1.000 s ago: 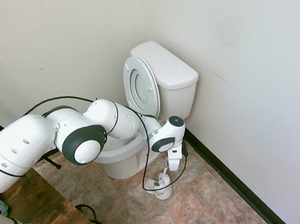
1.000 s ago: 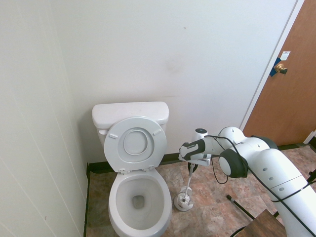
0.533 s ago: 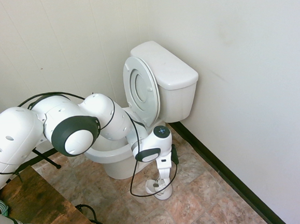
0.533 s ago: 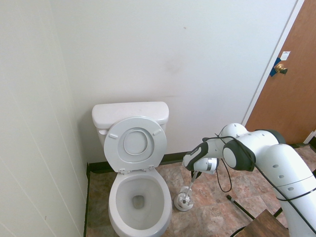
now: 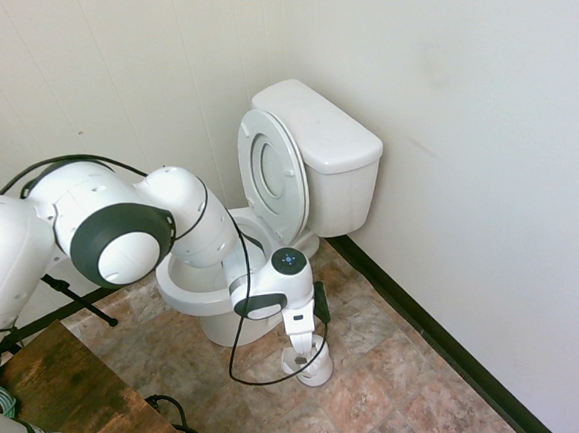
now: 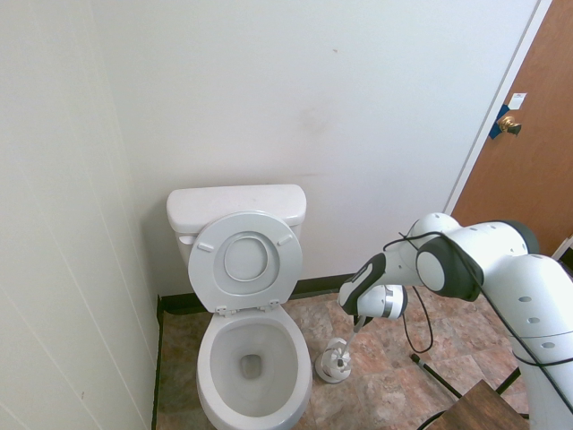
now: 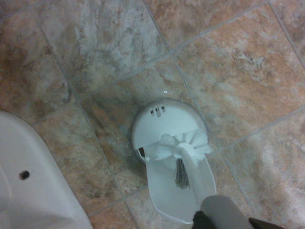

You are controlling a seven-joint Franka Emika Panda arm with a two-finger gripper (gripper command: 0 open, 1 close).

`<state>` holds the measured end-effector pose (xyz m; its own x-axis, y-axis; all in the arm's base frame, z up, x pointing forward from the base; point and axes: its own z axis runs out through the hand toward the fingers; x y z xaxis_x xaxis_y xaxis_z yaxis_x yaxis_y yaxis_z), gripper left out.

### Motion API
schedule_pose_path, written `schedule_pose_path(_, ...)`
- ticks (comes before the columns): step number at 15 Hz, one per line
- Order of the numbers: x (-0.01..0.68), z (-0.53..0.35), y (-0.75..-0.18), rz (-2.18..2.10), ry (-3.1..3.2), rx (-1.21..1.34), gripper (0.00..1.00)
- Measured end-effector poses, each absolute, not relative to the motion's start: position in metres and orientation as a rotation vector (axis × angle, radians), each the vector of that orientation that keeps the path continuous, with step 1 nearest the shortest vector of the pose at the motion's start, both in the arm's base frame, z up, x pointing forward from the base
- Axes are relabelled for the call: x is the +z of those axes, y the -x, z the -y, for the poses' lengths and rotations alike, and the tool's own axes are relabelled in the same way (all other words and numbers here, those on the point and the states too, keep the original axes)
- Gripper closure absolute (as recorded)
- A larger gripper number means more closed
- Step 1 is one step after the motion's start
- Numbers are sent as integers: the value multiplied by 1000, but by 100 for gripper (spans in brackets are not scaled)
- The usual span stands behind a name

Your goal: Clean the toilet

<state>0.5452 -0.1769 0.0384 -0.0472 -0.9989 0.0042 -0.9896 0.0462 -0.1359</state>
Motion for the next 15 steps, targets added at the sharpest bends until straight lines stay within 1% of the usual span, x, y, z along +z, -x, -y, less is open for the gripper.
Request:
schedule_pose_path(6, 140, 175, -486, -2161, 2089, -237, 100)
schedule_pose_path(9, 195, 173, -466, -2138, 2066, -309, 100)
schedule_pose_path(11, 224, 164, -467, -2091, 2102, -315, 100)
schedule_pose_path(13, 248, 146, -477, -2057, 2170, -285, 100)
schedule_pose_path(14, 272, 134, -483, -2057, 2209, -274, 100)
schedule_pose_path(15, 278, 128, -487, -2050, 2221, -267, 100)
